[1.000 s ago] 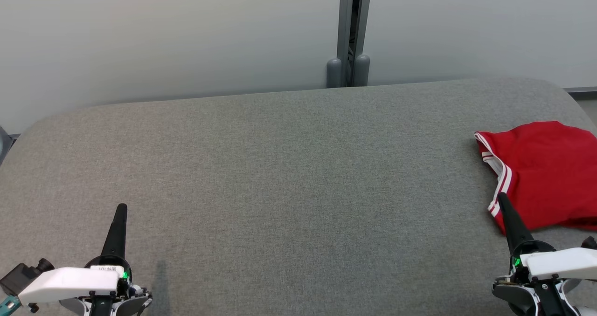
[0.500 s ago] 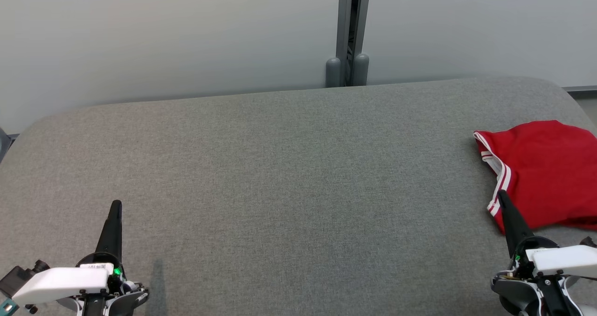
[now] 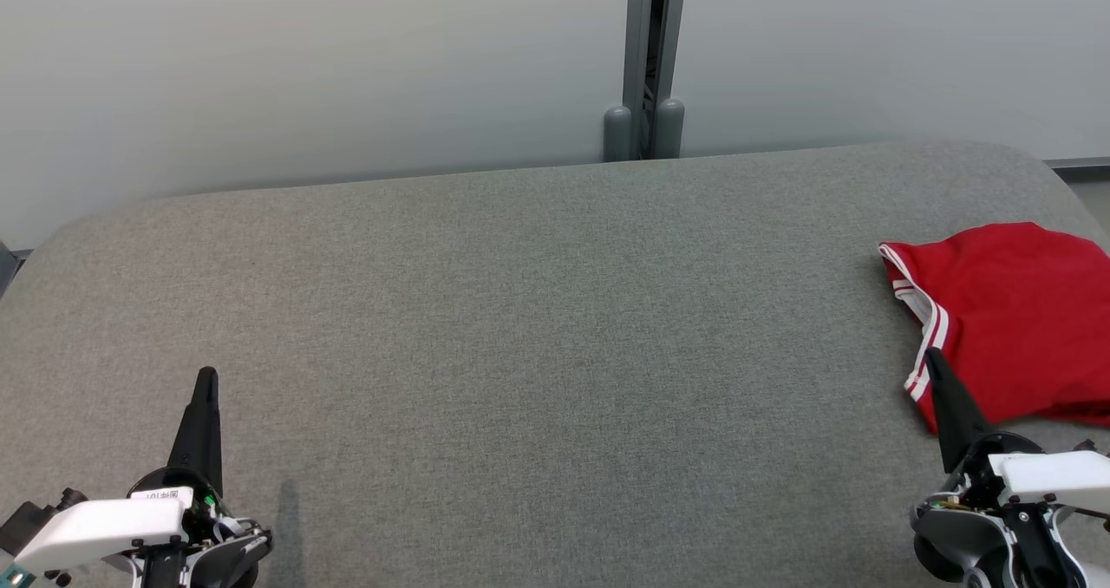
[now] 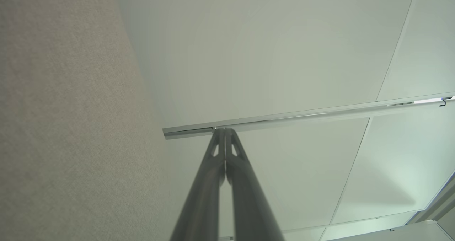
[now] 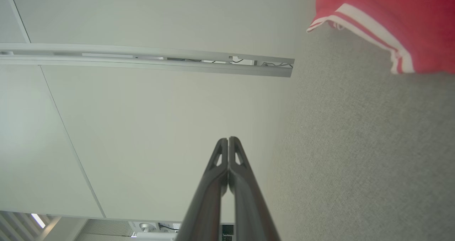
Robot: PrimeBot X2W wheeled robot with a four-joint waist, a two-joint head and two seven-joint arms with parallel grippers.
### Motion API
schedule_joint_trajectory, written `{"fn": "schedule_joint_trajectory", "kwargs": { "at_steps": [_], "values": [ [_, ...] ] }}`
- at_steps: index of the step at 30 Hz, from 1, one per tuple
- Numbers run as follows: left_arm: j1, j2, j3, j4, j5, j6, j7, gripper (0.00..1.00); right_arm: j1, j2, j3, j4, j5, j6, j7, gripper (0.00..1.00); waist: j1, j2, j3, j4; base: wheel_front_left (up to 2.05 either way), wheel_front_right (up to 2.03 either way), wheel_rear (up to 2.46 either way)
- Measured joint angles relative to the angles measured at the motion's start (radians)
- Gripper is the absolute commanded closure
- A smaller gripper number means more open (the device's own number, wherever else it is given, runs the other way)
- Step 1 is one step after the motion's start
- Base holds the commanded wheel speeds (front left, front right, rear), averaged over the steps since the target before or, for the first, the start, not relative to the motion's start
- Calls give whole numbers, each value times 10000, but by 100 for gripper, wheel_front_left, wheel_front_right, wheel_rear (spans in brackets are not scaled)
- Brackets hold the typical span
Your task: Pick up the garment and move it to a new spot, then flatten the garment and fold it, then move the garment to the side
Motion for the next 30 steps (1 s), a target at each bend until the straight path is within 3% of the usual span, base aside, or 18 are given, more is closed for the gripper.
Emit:
{"fn": "schedule_joint_trajectory", "kwargs": {
  "at_steps": [30],
  "values": [
    [-28,-54,107,15,-316,-79,77,100,-101,6,-35,84,378,-2,59,100,0,0,6,-9,0,0,0]
  ]
}}
